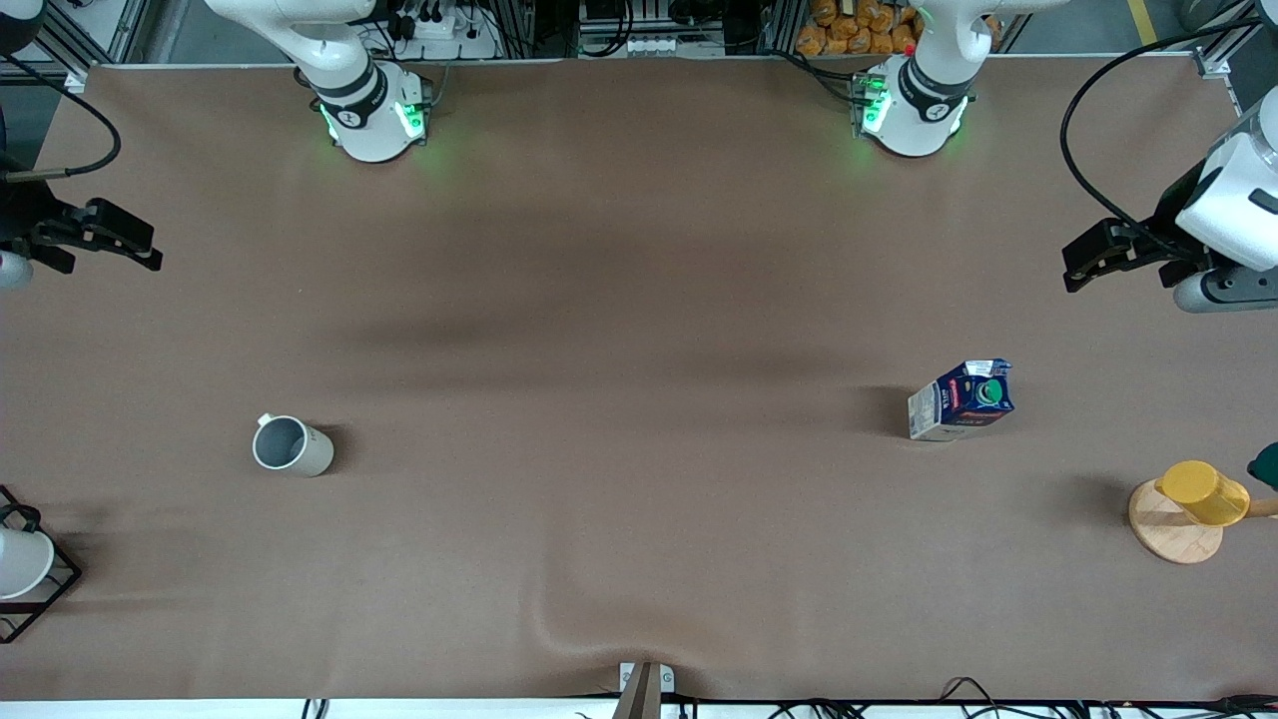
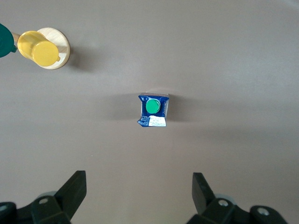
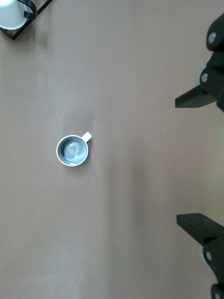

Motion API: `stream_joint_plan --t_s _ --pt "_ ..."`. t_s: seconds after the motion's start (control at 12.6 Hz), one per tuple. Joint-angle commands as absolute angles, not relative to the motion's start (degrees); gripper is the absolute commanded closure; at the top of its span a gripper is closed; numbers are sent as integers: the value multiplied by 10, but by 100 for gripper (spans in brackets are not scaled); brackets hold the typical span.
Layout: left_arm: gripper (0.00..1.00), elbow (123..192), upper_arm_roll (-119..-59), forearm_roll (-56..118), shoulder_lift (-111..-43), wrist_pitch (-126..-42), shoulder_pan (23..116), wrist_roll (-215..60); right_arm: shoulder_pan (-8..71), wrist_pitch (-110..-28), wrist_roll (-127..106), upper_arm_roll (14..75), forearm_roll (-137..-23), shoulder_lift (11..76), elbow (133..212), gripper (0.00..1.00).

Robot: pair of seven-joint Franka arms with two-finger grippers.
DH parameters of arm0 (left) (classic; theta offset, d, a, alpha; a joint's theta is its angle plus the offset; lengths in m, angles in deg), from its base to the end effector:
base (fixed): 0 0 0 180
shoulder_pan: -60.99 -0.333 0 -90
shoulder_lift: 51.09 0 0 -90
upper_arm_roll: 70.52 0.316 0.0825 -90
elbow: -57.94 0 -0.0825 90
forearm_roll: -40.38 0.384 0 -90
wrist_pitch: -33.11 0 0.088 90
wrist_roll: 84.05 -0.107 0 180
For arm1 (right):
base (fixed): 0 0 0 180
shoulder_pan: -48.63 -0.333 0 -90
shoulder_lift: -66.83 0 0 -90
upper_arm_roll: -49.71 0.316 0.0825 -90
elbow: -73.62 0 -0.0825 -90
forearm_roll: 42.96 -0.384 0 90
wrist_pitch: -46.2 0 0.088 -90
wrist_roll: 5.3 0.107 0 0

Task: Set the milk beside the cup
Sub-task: 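Move the left gripper down over the blue milk carton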

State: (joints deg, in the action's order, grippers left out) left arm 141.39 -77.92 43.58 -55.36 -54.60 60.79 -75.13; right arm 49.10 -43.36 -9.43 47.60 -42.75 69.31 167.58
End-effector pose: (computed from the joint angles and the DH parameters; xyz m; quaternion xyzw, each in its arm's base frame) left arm 0.5706 -0.0628 0.6331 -0.9996 -0.0163 -0.0034 0.0228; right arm 0.5385 -0.0251 0.6149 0.9998 0.0136 -0.0168 0.0001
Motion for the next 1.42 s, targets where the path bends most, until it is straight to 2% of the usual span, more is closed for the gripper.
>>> stream_joint_plan --t_s 0.0,0.4,0.87,1.03,1.19,1.34 --pt "0 1406 -779 423 -557 -547 605 -768 491 -430 -100 476 -429 690 1669 0" --pt "0 1406 -778 425 -579 -550 605 -769 492 -430 -100 475 -429 689 1670 0" --pt "0 1414 -779 435 -700 -671 608 -770 492 -430 -100 474 -441 688 1672 0" --pt "0 1439 -780 435 -715 -700 612 -769 493 -435 -100 474 -441 686 1678 0" --pt "0 1492 -782 435 -714 -748 606 -769 490 -452 -100 474 -440 681 1691 0" --pt "0 1530 -780 435 -714 -767 605 -769 482 -468 -103 475 -439 653 1688 0"
